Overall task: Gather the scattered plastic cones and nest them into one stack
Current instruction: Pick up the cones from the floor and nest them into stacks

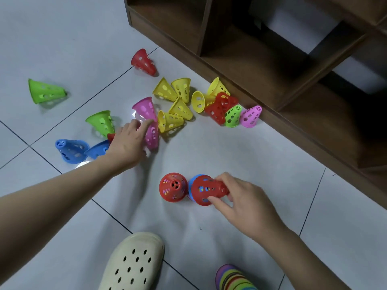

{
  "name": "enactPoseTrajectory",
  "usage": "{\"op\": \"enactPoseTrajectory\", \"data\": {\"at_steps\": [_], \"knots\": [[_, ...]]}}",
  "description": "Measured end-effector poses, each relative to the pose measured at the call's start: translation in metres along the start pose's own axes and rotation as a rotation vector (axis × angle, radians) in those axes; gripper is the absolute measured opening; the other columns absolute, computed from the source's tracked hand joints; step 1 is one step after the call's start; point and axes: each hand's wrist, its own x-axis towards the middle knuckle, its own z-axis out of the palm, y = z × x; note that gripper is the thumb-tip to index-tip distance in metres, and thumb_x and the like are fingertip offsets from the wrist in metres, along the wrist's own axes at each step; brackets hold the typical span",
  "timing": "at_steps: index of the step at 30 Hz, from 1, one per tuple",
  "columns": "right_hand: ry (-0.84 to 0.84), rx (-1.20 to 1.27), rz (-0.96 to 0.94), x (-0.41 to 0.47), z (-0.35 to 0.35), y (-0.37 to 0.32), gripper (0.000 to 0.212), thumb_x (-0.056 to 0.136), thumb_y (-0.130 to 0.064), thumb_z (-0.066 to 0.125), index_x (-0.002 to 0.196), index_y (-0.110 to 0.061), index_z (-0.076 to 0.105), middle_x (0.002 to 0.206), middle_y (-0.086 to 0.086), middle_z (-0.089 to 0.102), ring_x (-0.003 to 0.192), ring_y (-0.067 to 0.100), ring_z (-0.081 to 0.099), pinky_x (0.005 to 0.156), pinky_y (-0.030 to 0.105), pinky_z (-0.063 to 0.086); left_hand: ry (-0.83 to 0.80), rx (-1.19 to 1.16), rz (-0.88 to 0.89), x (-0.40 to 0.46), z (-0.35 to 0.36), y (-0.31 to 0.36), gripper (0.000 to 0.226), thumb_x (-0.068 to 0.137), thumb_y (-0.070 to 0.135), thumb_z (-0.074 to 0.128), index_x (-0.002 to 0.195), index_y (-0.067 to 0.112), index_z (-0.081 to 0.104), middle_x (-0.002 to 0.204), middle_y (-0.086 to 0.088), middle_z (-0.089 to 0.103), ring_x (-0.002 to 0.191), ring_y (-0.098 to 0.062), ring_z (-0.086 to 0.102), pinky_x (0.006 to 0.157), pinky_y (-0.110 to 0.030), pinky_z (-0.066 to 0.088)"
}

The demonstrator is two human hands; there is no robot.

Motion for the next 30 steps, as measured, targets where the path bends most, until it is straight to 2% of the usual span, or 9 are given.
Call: {"op": "enactPoseTrajectory", "data": {"at_steps": [3, 6, 9, 13, 17, 21, 24, 28, 30], "knots": [[-0.088, 0.003, 0.014, 0.008, 0.022, 0.000, 0.039, 0.090, -0.048, 0.065, 0.119, -0.024, 0.052, 0.102, -0.005, 0.069, 0.093, 0.025, 0.066, 0.074, 0.037, 0.052, -0.018, 0.028, 0.023, -0.001, 0.003, 0.006, 0.094, 0.067, 0.017, 0.077, 0.150, 0.019, 0.033, 0.108, -0.015, 0.052, 0.093, -0.038, 0.051, 0.079, -0.043, 0.039], [-0.098, 0.108, 0.048, 0.012, 0.034, -0.003, 0.039, 0.093, -0.047, 0.063, 0.122, -0.027, 0.048, 0.108, -0.005, 0.069, 0.097, 0.023, 0.064, 0.078, 0.037, 0.051, -0.043, 0.046, 0.079, -0.003, 0.004, 0.007, 0.090, 0.074, 0.017, 0.074, 0.152, 0.022, 0.030, 0.100, -0.011, 0.053, 0.091, -0.035, 0.053, 0.080, -0.042, 0.037], [-0.088, 0.158, 0.070, 0.014, 0.038, 0.000, 0.039, 0.091, -0.046, 0.066, 0.121, -0.028, 0.050, 0.092, -0.011, 0.065, 0.090, 0.021, 0.063, 0.077, 0.036, 0.052, -0.080, 0.056, 0.172, -0.009, 0.006, 0.009, 0.082, 0.077, 0.023, 0.074, 0.149, 0.027, 0.034, 0.094, -0.004, 0.057, 0.083, -0.030, 0.059, 0.082, -0.038, 0.037], [-0.082, 0.212, 0.090, 0.012, 0.040, 0.004, 0.039, 0.089, -0.044, 0.069, 0.122, -0.028, 0.053, 0.066, -0.021, 0.042, 0.078, 0.016, 0.055, 0.074, 0.033, 0.050, 0.006, -0.063, 0.283, -0.027, 0.007, 0.014, 0.047, 0.076, 0.030, 0.082, 0.115, 0.020, 0.059, 0.091, -0.004, 0.057, 0.073, -0.030, 0.060, 0.074, -0.037, 0.045], [-0.084, 0.237, 0.098, 0.015, 0.040, 0.005, 0.038, 0.088, -0.044, 0.070, 0.120, -0.031, 0.053, 0.064, -0.019, 0.044, 0.076, 0.014, 0.054, 0.073, 0.032, 0.050, 0.049, -0.186, 0.258, -0.043, -0.003, 0.019, 0.043, 0.073, 0.022, 0.084, 0.109, 0.016, 0.061, 0.111, -0.008, 0.057, 0.087, -0.031, 0.062, 0.075, -0.038, 0.052], [-0.075, 0.269, 0.107, 0.014, 0.039, 0.004, 0.038, 0.087, -0.043, 0.071, 0.118, -0.030, 0.053, 0.064, -0.017, 0.046, 0.073, 0.012, 0.051, 0.071, 0.030, 0.048, -0.007, -0.058, 0.347, -0.044, -0.004, 0.024, 0.084, 0.068, 0.022, 0.085, 0.141, 0.019, 0.044, 0.140, -0.017, 0.044, 0.110, -0.033, 0.057, 0.088, -0.043, 0.053], [-0.075, 0.276, 0.112, 0.015, 0.038, 0.003, 0.038, 0.087, -0.042, 0.071, 0.118, -0.030, 0.054, 0.063, -0.018, 0.046, 0.071, 0.010, 0.051, 0.072, 0.031, 0.050, -0.030, 0.064, 0.484, -0.029, -0.001, 0.033, 0.100, 0.069, 0.030, 0.084, 0.153, 0.028, 0.031, 0.159, -0.014, 0.028, 0.132, -0.034, 0.043, 0.102, -0.045, 0.045], [-0.075, 0.287, 0.139, 0.014, 0.039, 0.003, 0.036, 0.086, -0.042, 0.072, 0.114, -0.034, 0.052, 0.065, -0.019, 0.050, 0.066, 0.002, 0.052, 0.069, 0.024, 0.047, -0.088, 0.190, 0.585, 0.005, 0.005, 0.052, 0.093, 0.080, 0.039, 0.075, 0.157, 0.031, 0.024, 0.166, -0.006, 0.014, 0.147, -0.030, 0.023, 0.117, -0.043, 0.026], [-0.081, 0.299, 0.142, 0.014, 0.039, 0.003, 0.036, 0.085, -0.043, 0.072, 0.114, -0.034, 0.052, 0.066, -0.018, 0.051, 0.068, 0.005, 0.053, 0.069, 0.025, 0.048, -0.082, 0.310, 0.652, 0.021, 0.012, 0.057, 0.072, 0.087, 0.039, 0.066, 0.152, 0.027, 0.036, 0.161, -0.007, 0.029, 0.144, -0.029, 0.029, 0.114, -0.043, 0.022]]}}
